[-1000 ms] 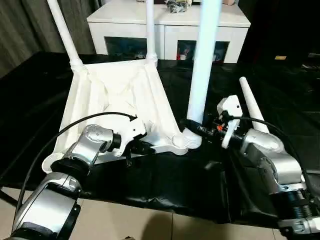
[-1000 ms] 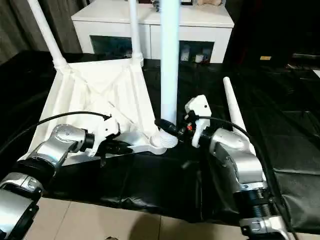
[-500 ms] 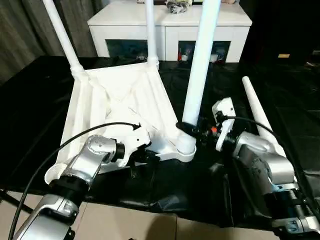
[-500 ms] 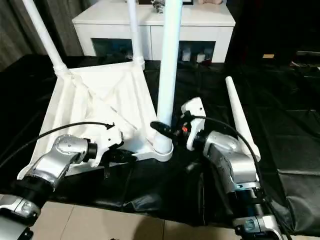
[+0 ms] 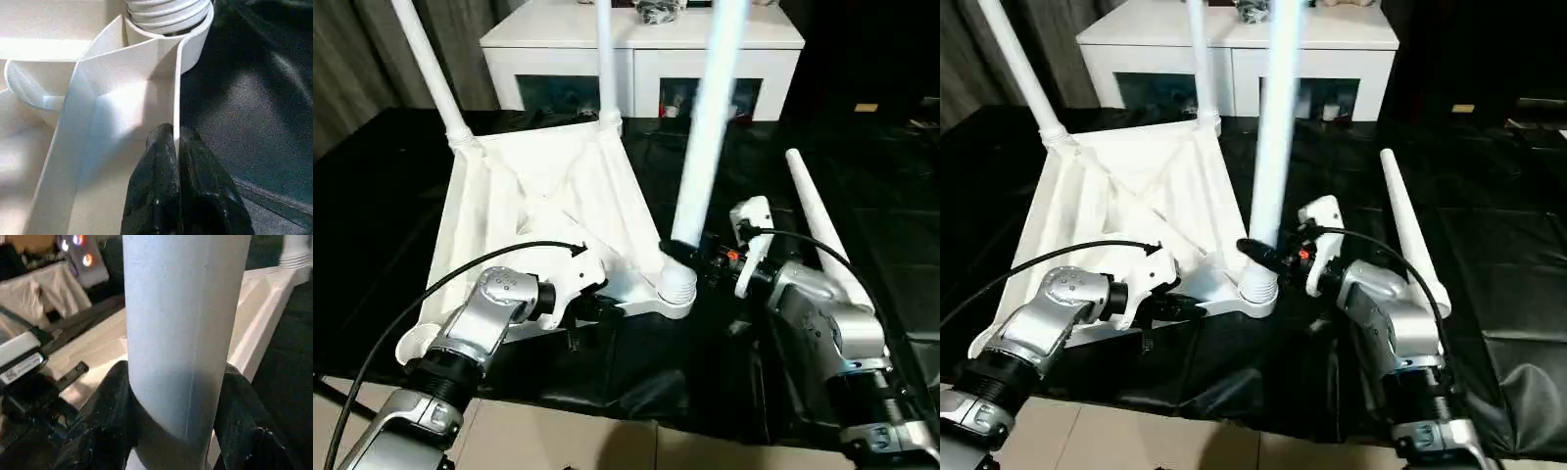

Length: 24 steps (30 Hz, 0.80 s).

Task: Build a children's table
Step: Insert table leg to table base

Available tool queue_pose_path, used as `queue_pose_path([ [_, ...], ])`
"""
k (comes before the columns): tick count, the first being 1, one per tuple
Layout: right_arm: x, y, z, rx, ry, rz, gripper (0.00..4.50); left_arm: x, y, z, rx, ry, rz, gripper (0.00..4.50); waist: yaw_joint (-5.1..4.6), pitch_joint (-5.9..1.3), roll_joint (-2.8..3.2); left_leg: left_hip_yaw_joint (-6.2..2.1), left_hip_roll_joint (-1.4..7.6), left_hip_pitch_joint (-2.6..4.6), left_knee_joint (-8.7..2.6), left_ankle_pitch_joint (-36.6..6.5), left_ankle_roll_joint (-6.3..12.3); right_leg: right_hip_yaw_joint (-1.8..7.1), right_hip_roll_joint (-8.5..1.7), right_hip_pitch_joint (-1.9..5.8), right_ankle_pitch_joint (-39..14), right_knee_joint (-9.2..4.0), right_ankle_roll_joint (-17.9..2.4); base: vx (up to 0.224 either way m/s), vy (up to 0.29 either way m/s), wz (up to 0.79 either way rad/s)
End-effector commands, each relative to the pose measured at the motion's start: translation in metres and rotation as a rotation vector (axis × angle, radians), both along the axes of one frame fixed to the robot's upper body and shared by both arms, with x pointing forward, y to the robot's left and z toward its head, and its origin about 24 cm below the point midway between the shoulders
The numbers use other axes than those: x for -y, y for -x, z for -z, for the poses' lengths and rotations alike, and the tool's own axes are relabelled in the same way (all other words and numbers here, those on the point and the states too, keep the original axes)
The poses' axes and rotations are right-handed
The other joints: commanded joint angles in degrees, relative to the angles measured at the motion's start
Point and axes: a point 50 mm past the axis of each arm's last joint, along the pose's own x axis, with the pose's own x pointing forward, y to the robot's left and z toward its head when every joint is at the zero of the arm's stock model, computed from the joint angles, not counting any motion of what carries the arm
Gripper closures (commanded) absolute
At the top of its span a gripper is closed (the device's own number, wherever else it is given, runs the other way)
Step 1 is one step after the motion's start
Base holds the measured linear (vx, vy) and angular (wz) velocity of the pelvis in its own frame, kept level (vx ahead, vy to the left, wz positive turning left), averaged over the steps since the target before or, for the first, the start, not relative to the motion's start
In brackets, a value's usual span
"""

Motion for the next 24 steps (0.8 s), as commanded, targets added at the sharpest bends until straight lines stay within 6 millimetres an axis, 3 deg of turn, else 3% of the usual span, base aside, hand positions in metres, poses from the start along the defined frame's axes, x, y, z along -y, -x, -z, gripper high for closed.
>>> queue_pose_path([
  [1,0.0,0.008,0.019,-0.054,-0.004,0.024,2.68,0.0,0.006,0.012,-0.063,0.019,-0.022,4.5,-0.02,-3.27,-0.49,-1.86,4.77,1.07,-4.59,-8.26,3.42,2.49,-4.84,1.98,-1.58,-3.72,-15.65,0.0,0.0,0.0],
  [4,-0.001,0.013,0.026,-0.048,-0.009,0.036,2.68,0.0,0.005,0.011,-0.059,0.02,-0.031,4.5,-0.05,-3.31,-0.67,-1.87,4.8,1.09,-4.7,-8.49,3.34,2.46,-4.81,2.07,-1.17,-3.78,-15.72,0.0,0.0,0.0],
  [6,-0.001,0.018,0.032,-0.034,0.003,0.043,2.68,-0.001,0.003,0.01,-0.056,0.023,-0.039,4.5,-0.03,-3.25,-0.04,-1.97,4.85,1.13,-4.83,-9.81,2.79,2.45,-4.83,2.01,-1.63,-3.88,-15.57,0.0,0.0,0.0],
  [10,-0.002,0.025,0.037,0.003,0.041,0.046,2.68,-0.002,0.0,0.008,-0.049,0.024,-0.052,4.5,-0.31,-3.23,0.05,-2.09,4.85,1.29,-5.26,-12.75,1.67,2.39,-4.76,2.13,-2.81,-4.19,-15.22,0.0,0.0,0.0],
  [11,-0.003,0.027,0.037,0.023,0.06,0.045,2.68,-0.002,-0.001,0.008,-0.045,0.023,-0.057,4.5,-0.3,-3.26,0.6,-2.19,4.84,1.28,-5.34,-13.09,1.42,2.37,-4.81,2.14,-3.09,-4.17,-15.1,0.0,0.0,0.0],
  [13,-0.002,0.032,0.037,0.059,0.082,0.062,2.68,-0.002,-0.003,0.006,-0.037,0.025,-0.069,4.5,-0.54,-3.15,0.23,-2.19,4.84,1.24,-5.5,-14.19,1.07,2.38,-4.76,2.15,-3.54,-4.39,-14.74,0.0,0.0,0.0],
  [18,-0.002,0.04,0.038,0.074,0.102,0.065,2.68,-0.002,-0.005,0.005,-0.035,0.026,-0.073,4.5,-0.47,-3.38,0.4,-2.19,4.83,1.13,-5.37,-12.59,2.64,2.36,-4.84,2.28,-1.36,-4.33,-14.73,0.0,0.0,0.0],
  [20,-0.007,0.04,0.038,0.07,0.125,0.032,2.68,-0.002,-0.005,0.005,-0.034,0.025,-0.071,4.5,-0.51,-3.26,-0.18,-2.19,4.91,1.11,-5.53,-13.07,2.85,2.36,-4.83,2.25,-2.8,-4.5,-14.46,0.0,0.0,0.0],
  [21,-0.009,0.04,0.039,0.069,0.137,0.017,2.68,-0.002,-0.005,0.004,-0.034,0.024,-0.07,4.5,-0.53,-3.23,0.15,-2.25,4.9,1.11,-5.58,-13.37,2.73,2.36,-4.87,2.2,-3.93,-4.5,-14.38,0.0,0.0,0.0],
  [24,-0.017,0.037,0.039,0.048,0.184,-0.047,2.68,-0.003,-0.003,0.005,-0.035,0.02,-0.062,4.5,-0.78,-3.04,-0.45,-2.19,4.89,1.16,-5.71,-14.41,2.3,2.43,-4.83,2.01,-7.24,-4.81,-14.01,0.0,0.0,0.0],
])
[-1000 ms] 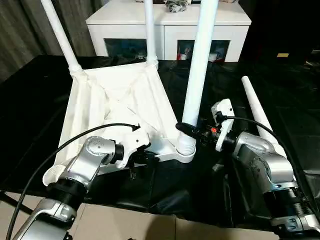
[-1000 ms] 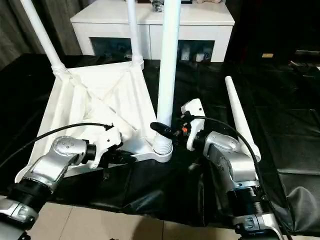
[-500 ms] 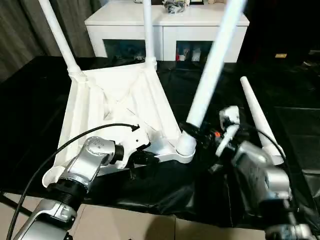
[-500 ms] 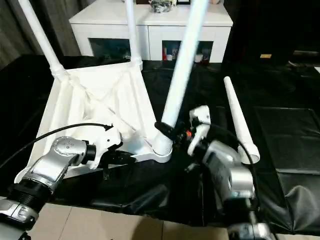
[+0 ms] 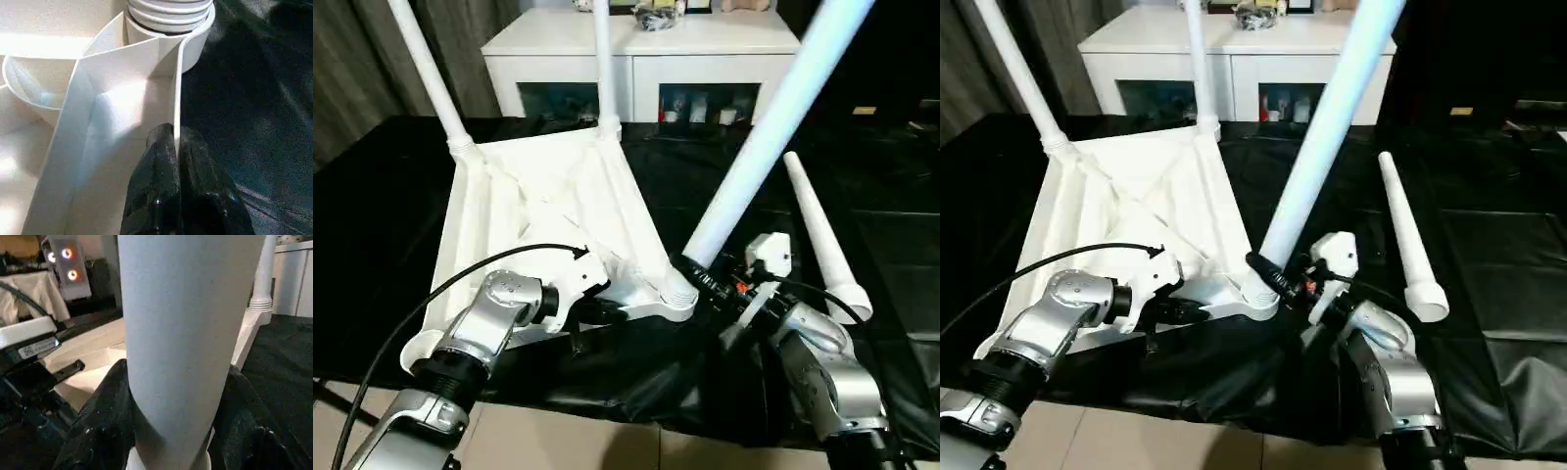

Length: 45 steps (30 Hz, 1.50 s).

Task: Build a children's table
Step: Insert table leg to table base

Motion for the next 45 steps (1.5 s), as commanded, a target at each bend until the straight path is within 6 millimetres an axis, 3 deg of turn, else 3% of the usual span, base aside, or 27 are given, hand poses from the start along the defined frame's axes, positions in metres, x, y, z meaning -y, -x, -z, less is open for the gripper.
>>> queue_pose_path([
  [1,-0.013,0.007,0.028,-0.166,0.099,-0.088,2.68,-0.003,-0.002,0.0,-0.008,0.012,-0.042,4.5,0.01,-2.29,-1.2,-2.2,4.91,0.98,-5.51,-14.32,2.4,2.54,-4.83,1.68,-7.78,-4.22,-13.75,0.0,0.0,0.0],
  [2,-0.013,0.007,0.028,-0.168,0.101,-0.091,2.68,-0.003,-0.002,0.001,-0.008,0.011,-0.041,4.5,0.09,-2.29,-0.82,-2.25,4.95,1.12,-5.57,-14.59,2.09,2.57,-4.83,1.54,-8.52,-4.26,-13.52,0.0,0.0,0.0],
  [3,-0.017,0.003,0.026,-0.198,0.119,-0.128,2.68,-0.005,0.0,0.002,-0.012,0.004,-0.034,4.5,-0.14,-2.2,-1.74,-2.19,4.92,1.1,-5.64,-14.99,1.96,2.6,-4.74,1.61,-9.07,-4.3,-13.43,0.0,0.0,0.0],
  [5,-0.018,0.001,0.025,-0.21,0.121,-0.142,2.68,-0.005,0.001,0.002,-0.014,0.001,-0.031,4.5,-0.16,-2.16,-1.33,-2.19,4.91,1.16,-5.67,-15.26,1.63,2.7,-4.9,1.46,-10.06,-4.4,-13.32,0.0,0.0,0.0],
  [6,-0.018,-0.001,0.024,-0.225,0.125,-0.153,2.68,-0.005,0.002,0.003,-0.015,0.0,-0.03,4.5,-0.15,-2.09,-1.68,-2.21,4.99,1.19,-5.73,-15.39,1.28,2.77,-4.93,1.47,-10.08,-4.42,-13.13,0.0,0.0,0.0],
  [7,-0.018,-0.002,0.024,-0.237,0.142,-0.164,2.68,-0.005,0.002,0.003,-0.016,-0.002,-0.03,4.5,-0.12,-2.12,-1.66,-2.24,4.98,1.21,-5.81,-15.37,1.08,2.73,-4.88,1.52,-9.95,-4.43,-13.02,0.0,0.0,0.0],
  [9,-0.017,-0.004,0.027,-0.283,0.178,-0.193,2.68,-0.005,0.002,0.003,-0.017,-0.003,-0.029,4.5,-0.28,-1.99,-2.6,-2.1,4.93,1.25,-5.86,-16.01,0.96,2.77,-4.91,1.52,-10.94,-4.58,-12.85,0.0,0.0,0.0],
  [10,-0.015,-0.006,0.028,-0.312,0.19,-0.202,2.68,-0.006,0.002,0.003,-0.015,-0.004,-0.031,4.5,-0.26,-1.86,-2.31,-2.17,4.91,1.34,-5.92,-16.82,0.62,2.87,-5.0,1.44,-13.06,-4.72,-12.67,0.0,0.0,0.0],
  [12,-0.012,-0.007,0.031,-0.375,0.195,-0.211,2.68,-0.006,0.002,0.003,-0.015,-0.003,-0.034,4.5,-0.32,-1.55,-2.84,-2.16,4.96,1.58,-6.08,-18.97,0.02,2.97,-5.05,1.25,-17.17,-5.16,-11.96,0.0,0.0,0.0],
  [14,-0.011,-0.007,0.033,-0.395,0.201,-0.212,2.68,-0.006,0.002,0.002,-0.013,-0.003,-0.036,4.5,-0.37,-1.52,-2.68,-2.37,5.03,1.69,-6.24,-20.04,-0.85,3.04,-5.15,1.16,-19.39,-5.29,-11.39,0.0,0.0,0.0],
  [15,-0.008,-0.006,0.038,-0.416,0.208,-0.208,2.68,-0.006,0.001,0.002,-0.011,-0.003,-0.04,4.5,-0.36,-1.57,-2.91,-2.34,5.06,1.81,-6.24,-20.45,-1.25,3.08,-5.16,1.03,-19.76,-5.37,-11.09,0.0,0.0,0.0],
  [18,-0.004,-0.001,0.047,-0.449,0.201,-0.202,2.68,-0.005,0.0,0.002,-0.007,-0.002,-0.046,4.5,-0.31,-1.55,-2.89,-2.33,5.09,1.8,-6.38,-20.17,-1.45,3.15,-5.08,0.99,-18.27,-5.35,-10.99,0.0,0.0,0.0],
  [19,-0.004,0.001,0.049,-0.449,0.204,-0.202,2.68,-0.006,0.0,0.002,-0.007,-0.003,-0.047,4.5,-0.28,-1.45,-2.63,-2.39,5.1,1.8,-6.43,-20.55,-1.57,3.2,-5.13,0.96,-18.44,-5.38,-11.03,0.0,0.0,0.0],
  [21,-0.004,0.002,0.051,-0.449,0.212,-0.202,2.68,-0.006,0.0,0.002,-0.007,-0.003,-0.048,4.5,-0.32,-1.37,-2.83,-2.42,5.08,1.97,-6.52,-22.03,-1.93,3.22,-5.18,0.91,-20.16,-5.59,-10.78,0.0,0.0,0.0],
  [22,-0.003,0.004,0.054,-0.451,0.223,-0.203,2.68,-0.006,0.0,0.002,-0.007,-0.004,-0.048,4.5,-0.3,-1.35,-2.48,-2.5,5.06,2.0,-6.53,-22.41,-2.15,3.24,-5.22,0.9,-20.65,-5.59,-10.69,0.0,0.0,0.0],
  [24,-0.002,0.007,0.06,-0.446,0.278,-0.197,2.68,-0.005,-0.001,0.002,-0.005,-0.008,-0.046,4.5,-0.4,-1.14,-2.69,-2.59,5.04,2.19,-6.69,-24.81,-2.77,3.29,-5.2,0.69,-23.72,-6.0,-9.82,0.0,0.0,0.0],
  [25,-0.003,0.007,0.062,-0.447,0.29,-0.199,2.68,-0.005,-0.002,0.002,-0.004,-0.009,-0.045,4.5,-0.34,-1.13,-2.3,-2.64,4.99,2.35,-6.71,-25.47,-2.95,3.34,-5.25,0.61,-24.61,-6.09,-9.6,0.0,0.0,0.0],
  [28,-0.003,0.007,0.062,-0.426,0.279,-0.2,2.68,-0.004,-0.003,0.001,-0.001,-0.009,-0.042,4.5,-0.58,-0.98,-2.48,-3.02,5.07,2.46,-7.0,-28.09,-3.45,3.41,-5.33,0.46,-28.08,-6.5,-8.42,0.0,0.0,0.0],
  [32,-0.003,0.001,0.052,-0.38,0.166,-0.15,2.68,-0.005,-0.003,0.0,0.004,-0.007,-0.041,4.5,-0.65,-0.97,-2.1,-3.12,5.08,2.52,-7.17,-29.2,-3.64,3.49,-5.2,0.29,-27.22,-6.49,-8.46,0.0,0.0,0.0],
  [34,0.0,-0.004,0.046,-0.369,0.099,-0.095,2.68,-0.005,-0.004,-0.001,0.005,-0.007,-0.042,4.5,-0.7,-1.04,-2.2,-3.03,5.07,2.59,-7.17,-29.44,-3.56,3.57,-5.23,0.15,-26.96,-6.59,-8.75,0.0,0.0,0.0],
  [35,0.007,-0.012,0.039,-0.366,-0.029,-0.008,2.68,-0.006,-0.004,-0.001,0.011,-0.007,-0.044,4.5,-0.74,-1.07,-2.05,-3.08,5.11,2.58,-7.28,-29.36,-3.56,3.56,-5.25,0.27,-26.37,-6.57,-9.06,0.0,0.0,0.0],
  [37,0.009,-0.012,0.037,-0.362,-0.06,0.009,2.68,-0.006,-0.004,-0.002,0.013,-0.008,-0.045,4.5,-0.64,-1.19,-1.8,-3.12,5.14,2.47,-7.34,-28.64,-3.52,3.36,-5.21,0.52,-24.35,-6.4,-9.76,0.0,0.0,0.0],
  [40,0.01,-0.007,0.038,-0.348,-0.075,-0.01,2.68,-0.007,-0.004,-0.002,0.015,-0.007,-0.047,4.5,-0.42,-1.41,-1.59,-2.58,5.13,1.98,-7.37,-23.43,-2.44,3.21,-5.09,1.13,-17.0,-6.06,-11.12,0.0,0.0,0.0],
  [42,0.009,0.0,0.039,-0.335,-0.069,-0.034,2.68,-0.008,-0.003,-0.002,0.014,-0.007,-0.047,4.5,-0.12,-1.45,-1.23,-2.4,5.14,1.99,-7.32,-21.94,-1.96,3.18,-5.09,1.14,-15.75,-6.06,-11.33,0.0,0.0,0.0],
  [45,0.006,0.007,0.041,-0.328,-0.057,-0.07,2.68,-0.009,-0.003,-0.002,0.014,-0.008,-0.045,4.5,0.3,-1.6,-1.38,-2.25,5.14,1.93,-7.23,-19.97,-1.16,3.16,-5.21,1.39,-15.35,-6.09,-11.39,0.0,0.0,0.0],
])
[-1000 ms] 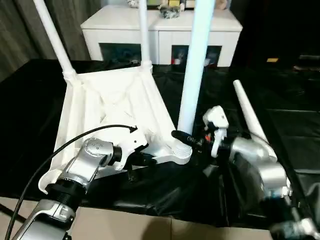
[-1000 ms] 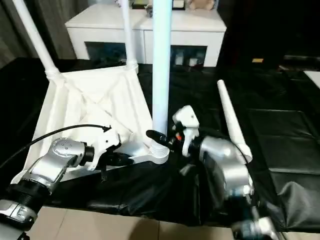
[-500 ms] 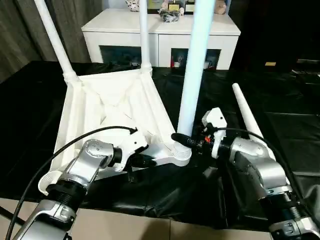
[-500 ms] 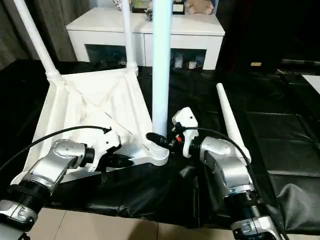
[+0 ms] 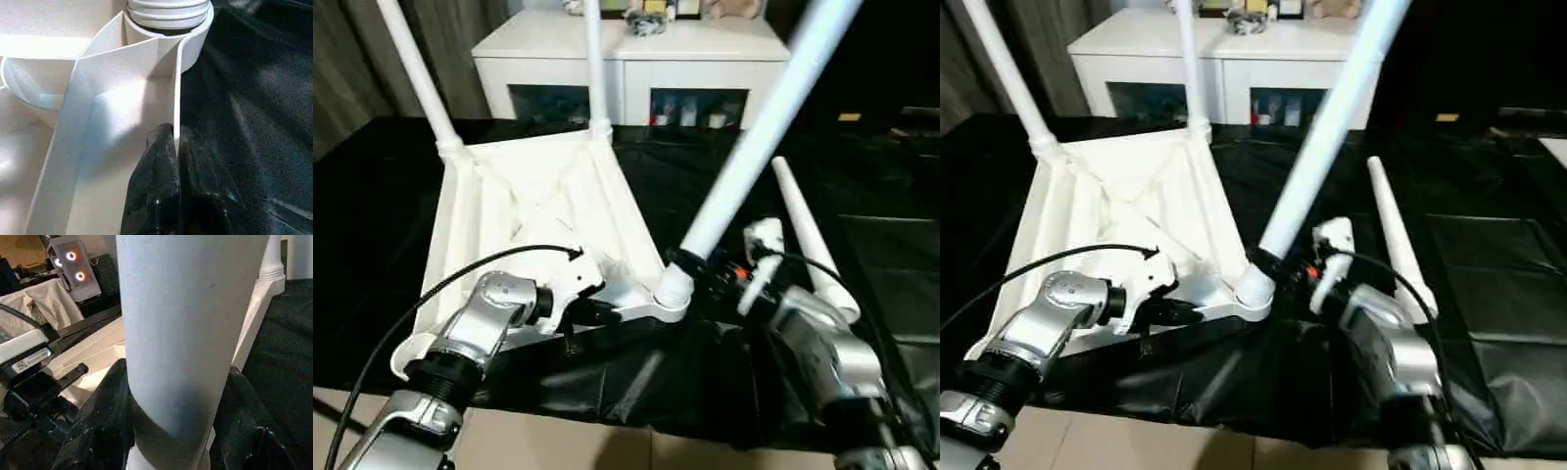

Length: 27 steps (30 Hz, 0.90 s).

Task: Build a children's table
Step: Insert table leg to table base

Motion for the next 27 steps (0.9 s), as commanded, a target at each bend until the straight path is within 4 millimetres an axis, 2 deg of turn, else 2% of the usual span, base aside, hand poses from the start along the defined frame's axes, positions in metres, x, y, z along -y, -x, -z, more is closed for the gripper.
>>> queue_pose_path([
  [1,-0.011,0.021,0.033,-0.136,0.098,-0.11,2.68,-0.005,-0.004,-0.003,0.021,0.001,-0.047,4.5,0.18,-1.66,-0.13,-2.5,5.24,0.33,-5.48,-19.66,-0.63,3.09,-5.19,0.57,-15.05,-4.99,-11.28,0.0,0.0,0.0],
  [4,-0.017,0.026,0.033,-0.121,0.134,-0.163,2.68,-0.005,-0.004,-0.004,0.023,0.0,-0.046,4.5,0.41,-1.69,-0.17,-2.41,5.29,0.37,-5.45,-18.58,-0.41,3.03,-5.11,0.64,-13.93,-4.88,-11.36,0.0,0.0,0.0],
  [6,-0.026,0.031,0.032,-0.093,0.211,-0.259,2.68,-0.004,-0.005,-0.004,0.024,-0.001,-0.044,4.5,0.6,-1.62,-0.59,-2.31,5.25,0.3,-5.42,-17.87,0.07,3.02,-5.06,0.77,-14.0,-4.87,-11.39,0.0,0.0,0.0],
  [7,-0.027,0.031,0.031,-0.089,0.224,-0.271,2.68,-0.004,-0.005,-0.004,0.024,-0.001,-0.044,4.5,0.68,-1.55,-0.46,-2.37,5.27,0.28,-5.46,-18.02,0.09,3.02,-5.09,0.75,-14.59,-4.86,-11.27,0.0,0.0,0.0],
  [8,-0.029,0.031,0.031,-0.088,0.247,-0.291,2.68,-0.004,-0.004,-0.004,0.025,-0.002,-0.043,4.5,0.66,-1.46,-0.77,-2.28,5.29,0.45,-5.51,-18.7,0.04,3.08,-5.13,0.63,-16.46,-5.1,-10.94,0.0,0.0,0.0],
  [9,-0.03,0.03,0.031,-0.088,0.26,-0.301,2.68,-0.004,-0.004,-0.004,0.024,-0.002,-0.042,4.5,0.69,-1.41,-0.59,-2.38,5.27,0.49,-5.56,-19.35,-0.23,3.13,-5.23,0.59,-18.58,-5.22,-10.55,0.0,0.0,0.0],
  [10,-0.03,0.03,0.031,-0.088,0.26,-0.301,2.68,-0.004,-0.004,-0.004,0.024,-0.002,-0.042,4.5,0.69,-1.41,-0.59,-2.38,5.27,0.49,-5.56,-19.35,-0.23,3.13,-5.23,0.59,-18.58,-5.22,-10.55,0.0,0.0,0.0],
  [11,-0.032,0.03,0.031,-0.102,0.303,-0.353,2.68,-0.003,-0.003,-0.003,0.024,-0.003,-0.043,4.5,0.61,-1.4,-1.4,-2.4,5.33,0.54,-5.57,-19.44,-0.22,3.22,-5.25,0.52,-20.0,-5.34,-10.19,0.0,0.0,0.0],
  [12,-0.033,0.031,0.031,-0.11,0.318,-0.378,2.68,-0.003,-0.003,-0.003,0.024,-0.002,-0.043,4.5,0.71,-1.34,-0.98,-2.47,5.38,0.63,-5.65,-19.42,-0.28,3.19,-5.22,0.44,-20.42,-5.32,-10.15,0.0,0.0,0.0],
  [13,-0.034,0.031,0.031,-0.12,0.327,-0.4,2.68,-0.003,-0.003,-0.003,0.024,-0.002,-0.043,4.5,0.62,-1.35,-0.98,-2.44,5.38,0.59,-5.62,-19.51,-0.34,3.22,-5.17,0.45,-20.44,-5.29,-10.05,0.0,0.0,0.0],
  [14,-0.034,0.031,0.032,-0.13,0.332,-0.417,2.68,-0.003,-0.002,-0.003,0.023,-0.001,-0.043,4.5,0.6,-1.36,-1.44,-2.34,5.42,0.65,-5.63,-19.35,-0.23,3.24,-5.14,0.39,-20.27,-5.36,-10.02,0.0,0.0,0.0],
  [15,-0.033,0.031,0.033,-0.15,0.342,-0.439,2.68,-0.002,-0.002,-0.002,0.023,0.0,-0.045,4.5,0.63,-1.42,-1.51,-2.39,5.46,0.56,-5.65,-18.74,-0.2,3.27,-5.2,0.48,-19.3,-5.22,-10.24,0.0,0.0,0.0],
  [16,-0.033,0.031,0.033,-0.155,0.344,-0.444,2.68,-0.002,-0.002,-0.002,0.023,0.0,-0.045,4.5,0.68,-1.49,-1.38,-2.41,5.43,0.55,-5.59,-18.32,-0.17,3.24,-5.19,0.54,-18.44,-5.03,-10.47,0.0,0.0,0.0],
  [19,-0.03,0.029,0.037,-0.184,0.37,-0.453,2.68,-0.002,-0.002,-0.002,0.023,0.0,-0.048,4.5,0.74,-1.63,-1.57,-2.18,5.38,0.41,-5.31,-16.05,0.79,3.18,-5.12,0.72,-13.81,-4.69,-11.55,0.0,0.0,0.0],
  [21,-0.029,0.024,0.04,-0.201,0.376,-0.423,2.68,-0.003,-0.002,-0.002,0.023,0.0,-0.048,4.5,0.73,-1.64,-1.58,-2.09,5.3,0.49,-5.26,-16.1,0.91,3.11,-5.08,0.69,-13.82,-4.69,-11.95,0.0,0.0,0.0],
  [24,-0.027,0.015,0.044,-0.219,0.38,-0.351,2.68,-0.003,-0.001,-0.002,0.024,0.0,-0.048,4.5,0.55,-1.39,-1.42,-2.17,5.27,0.55,-5.41,-18.34,0.16,3.13,-5.19,0.46,-17.59,-4.97,-11.99,0.0,0.0,0.0],
  [25,-0.026,0.009,0.044,-0.223,0.378,-0.301,2.68,-0.003,-0.002,-0.002,0.025,0.0,-0.049,4.5,0.36,-1.22,-1.41,-2.41,5.37,0.8,-5.64,-21.33,-0.99,3.19,-5.31,0.23,-22.61,-5.38,-10.67,0.0,0.0,0.0],
  [27,-0.024,0.008,0.043,-0.215,0.381,-0.281,2.68,-0.003,-0.001,-0.002,0.026,0.0,-0.049,4.5,0.04,-1.15,-1.49,-2.69,5.39,0.92,-5.84,-23.55,-2.03,3.23,-5.33,0.05,-25.48,-5.62,-9.45,0.0,0.0,0.0],
])
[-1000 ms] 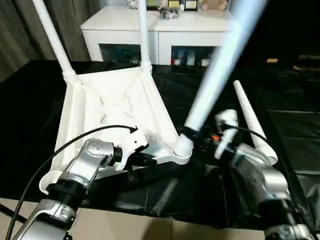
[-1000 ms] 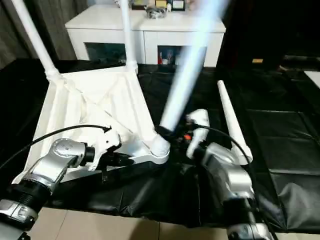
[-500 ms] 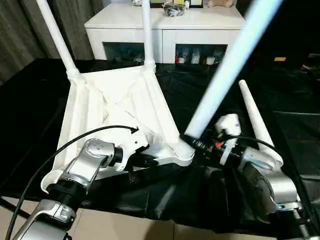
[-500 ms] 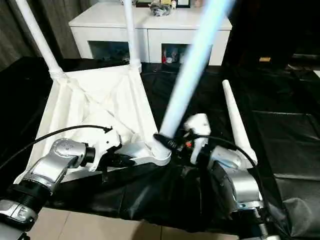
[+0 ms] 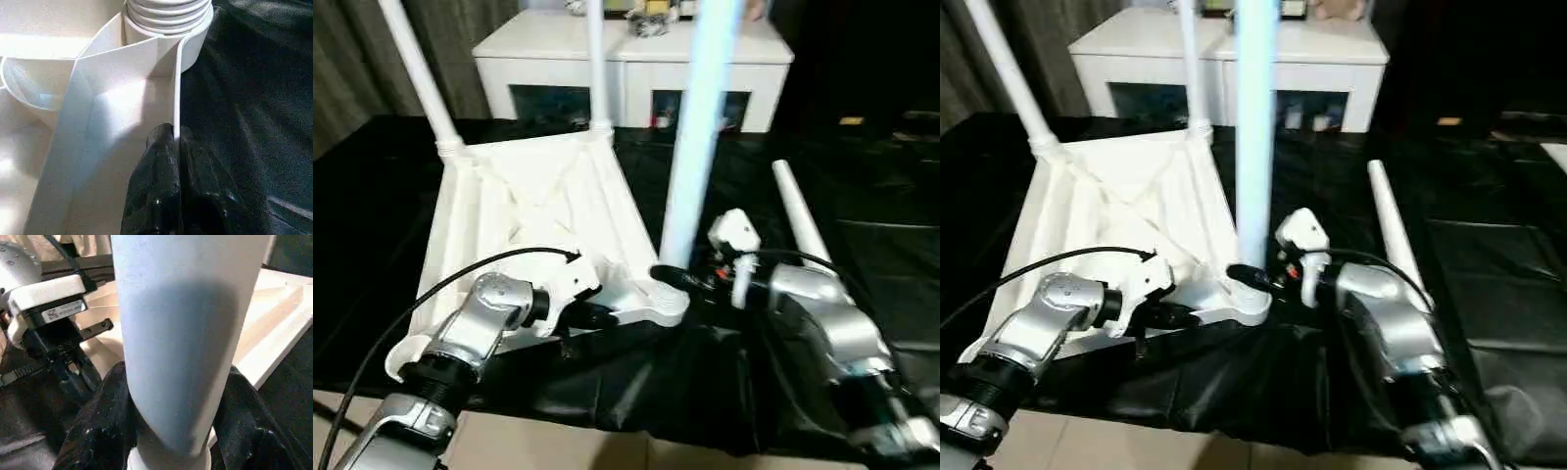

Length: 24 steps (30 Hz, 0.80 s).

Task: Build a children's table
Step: Insert table leg to table base, then rotate leg to tighten

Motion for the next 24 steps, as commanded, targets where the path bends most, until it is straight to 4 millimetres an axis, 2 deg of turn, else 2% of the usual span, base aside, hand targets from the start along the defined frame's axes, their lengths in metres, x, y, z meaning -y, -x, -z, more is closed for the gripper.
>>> queue_pose_path([
  [1,0.0,0.022,0.06,-0.27,0.13,0.004,2.68,0.002,-0.004,-0.003,0.029,0.018,-0.039,4.5,0.01,-0.79,-0.22,-2.97,5.39,0.54,-5.35,-24.24,-2.15,3.22,-5.3,-0.08,-25.72,-5.72,-9.55,0.0,0.0,0.0],
  [4,0.0,0.025,0.06,-0.274,0.126,-0.014,2.68,0.002,-0.003,-0.003,0.029,0.018,-0.039,4.5,-0.35,-0.84,-0.12,-3.11,5.37,0.65,-5.47,-26.17,-2.74,3.26,-5.19,-0.27,-26.07,-5.87,-8.83,0.0,0.0,0.0],
  [8,-0.002,0.029,0.062,-0.276,0.125,-0.035,2.68,0.002,-0.003,-0.002,0.028,0.014,-0.04,4.5,-0.35,-0.9,-0.22,-2.89,5.34,0.63,-5.44,-25.17,-2.42,3.29,-5.1,-0.26,-22.55,-5.72,-9.74,0.0,0.0,0.0],
  [11,-0.001,0.035,0.066,-0.289,0.122,-0.041,2.68,0.002,-0.004,-0.002,0.031,0.012,-0.045,4.5,-0.25,-0.86,-0.22,-2.87,5.33,0.7,-5.41,-25.61,-2.3,3.35,-5.2,-0.29,-23.96,-5.89,-9.6,0.0,0.0,0.0],
  [16,0.002,0.042,0.073,-0.303,0.14,-0.04,2.68,0.002,-0.004,-0.002,0.034,0.013,-0.05,4.5,-0.21,-0.97,-0.16,-2.85,5.37,0.49,-5.45,-24.16,-1.94,3.3,-5.11,-0.11,-21.63,-5.68,-9.95,0.0,0.0,0.0],
  [17,0.004,0.044,0.076,-0.307,0.136,-0.026,2.68,0.001,-0.004,-0.002,0.035,0.015,-0.053,4.5,-0.16,-0.98,0.07,-2.83,5.37,0.54,-5.42,-24.3,-1.99,3.32,-5.18,-0.19,-21.56,-5.71,-10.03,0.0,0.0,0.0],
  [19,0.004,0.045,0.077,-0.307,0.134,-0.021,2.68,0.001,-0.004,-0.002,0.035,0.015,-0.054,4.5,-0.21,-0.96,-0.09,-2.82,5.32,0.48,-5.46,-24.63,-1.86,3.31,-5.13,-0.14,-21.93,-5.81,-9.87,0.0,0.0,0.0],
  [20,0.004,0.045,0.077,-0.305,0.13,-0.018,2.68,0.001,-0.004,-0.002,0.035,0.015,-0.055,4.5,-0.23,-1.01,-0.08,-2.88,5.35,0.55,-5.48,-25.09,-1.94,3.29,-5.15,-0.17,-22.84,-5.84,-9.64,0.0,0.0,0.0],
  [21,0.004,0.045,0.076,-0.301,0.126,-0.013,2.68,0.001,-0.004,-0.002,0.035,0.015,-0.056,4.5,-0.22,-1.06,0.24,-2.96,5.39,0.66,-5.49,-25.42,-2.17,3.32,-5.16,-0.27,-22.81,-5.83,-9.53,0.0,0.0,0.0],
  [24,0.004,0.044,0.076,-0.296,0.122,-0.007,2.68,0.001,-0.004,-0.002,0.034,0.015,-0.056,4.5,-0.36,-1.11,0.12,-2.92,5.37,0.64,-5.61,-25.93,-2.4,3.23,-4.95,-0.22,-21.35,-5.75,-9.66,0.0,0.0,0.0],
])
